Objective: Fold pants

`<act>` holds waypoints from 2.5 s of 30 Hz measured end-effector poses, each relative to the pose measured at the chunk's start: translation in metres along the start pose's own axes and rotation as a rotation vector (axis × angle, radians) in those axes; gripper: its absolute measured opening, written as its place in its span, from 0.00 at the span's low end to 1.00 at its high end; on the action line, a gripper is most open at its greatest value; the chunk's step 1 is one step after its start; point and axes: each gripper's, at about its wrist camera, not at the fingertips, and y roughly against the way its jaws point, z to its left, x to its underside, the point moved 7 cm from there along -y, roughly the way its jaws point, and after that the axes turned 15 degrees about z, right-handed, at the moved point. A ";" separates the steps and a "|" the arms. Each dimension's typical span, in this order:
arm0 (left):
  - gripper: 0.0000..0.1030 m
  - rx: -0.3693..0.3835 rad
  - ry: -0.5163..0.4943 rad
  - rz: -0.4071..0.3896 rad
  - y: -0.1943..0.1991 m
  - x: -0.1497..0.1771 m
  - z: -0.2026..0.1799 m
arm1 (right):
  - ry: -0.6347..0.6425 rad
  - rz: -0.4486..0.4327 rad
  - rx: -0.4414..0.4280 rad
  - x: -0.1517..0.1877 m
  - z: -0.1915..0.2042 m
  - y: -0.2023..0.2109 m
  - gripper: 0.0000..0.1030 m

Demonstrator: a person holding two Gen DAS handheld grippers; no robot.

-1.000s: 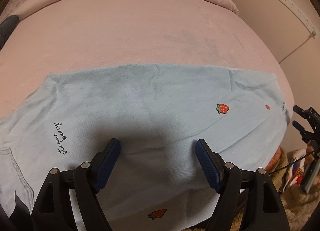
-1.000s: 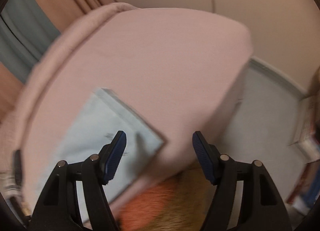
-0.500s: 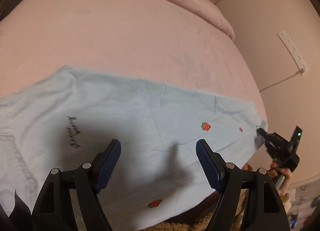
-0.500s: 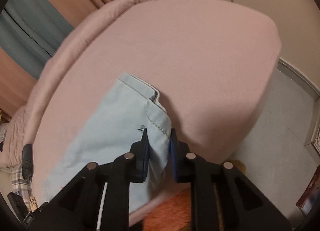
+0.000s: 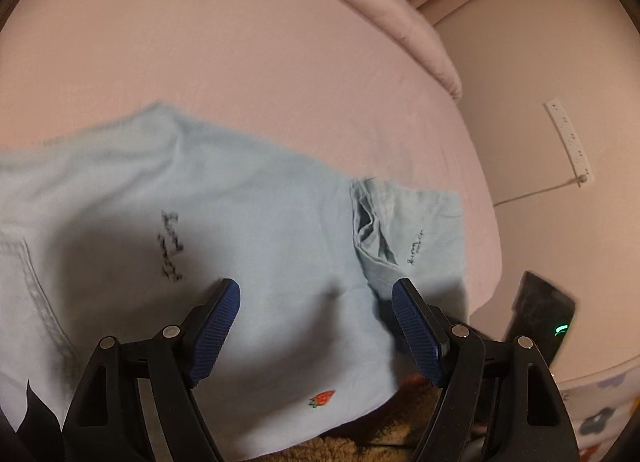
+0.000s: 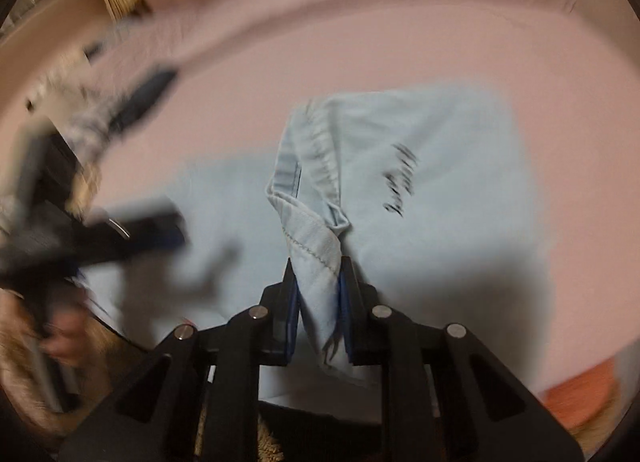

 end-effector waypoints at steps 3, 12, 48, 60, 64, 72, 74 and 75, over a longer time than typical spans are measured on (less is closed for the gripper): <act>0.75 -0.002 -0.008 -0.004 0.002 0.001 0.000 | 0.022 -0.003 0.010 0.000 0.002 0.007 0.18; 0.75 -0.052 0.007 -0.100 0.044 -0.001 0.010 | 0.191 -0.081 -0.086 0.011 0.073 0.057 0.18; 0.02 -0.199 -0.045 0.047 0.000 0.042 0.002 | -0.146 0.048 0.149 0.063 -0.044 0.068 0.47; 0.20 -0.251 -0.057 0.037 0.010 0.030 0.000 | -0.139 0.063 0.168 0.054 -0.035 0.050 0.49; 0.49 -0.232 -0.063 0.086 -0.008 0.034 -0.008 | -0.144 0.061 0.168 0.054 -0.035 0.049 0.49; 0.12 -0.277 -0.040 0.072 -0.023 0.031 -0.004 | -0.152 0.055 0.162 0.054 -0.037 0.050 0.49; 0.09 -0.247 -0.046 0.079 -0.018 0.036 -0.008 | -0.165 0.050 0.156 0.054 -0.038 0.054 0.48; 0.06 -0.212 -0.044 0.088 -0.014 0.040 -0.011 | -0.171 0.052 0.159 0.054 -0.039 0.057 0.48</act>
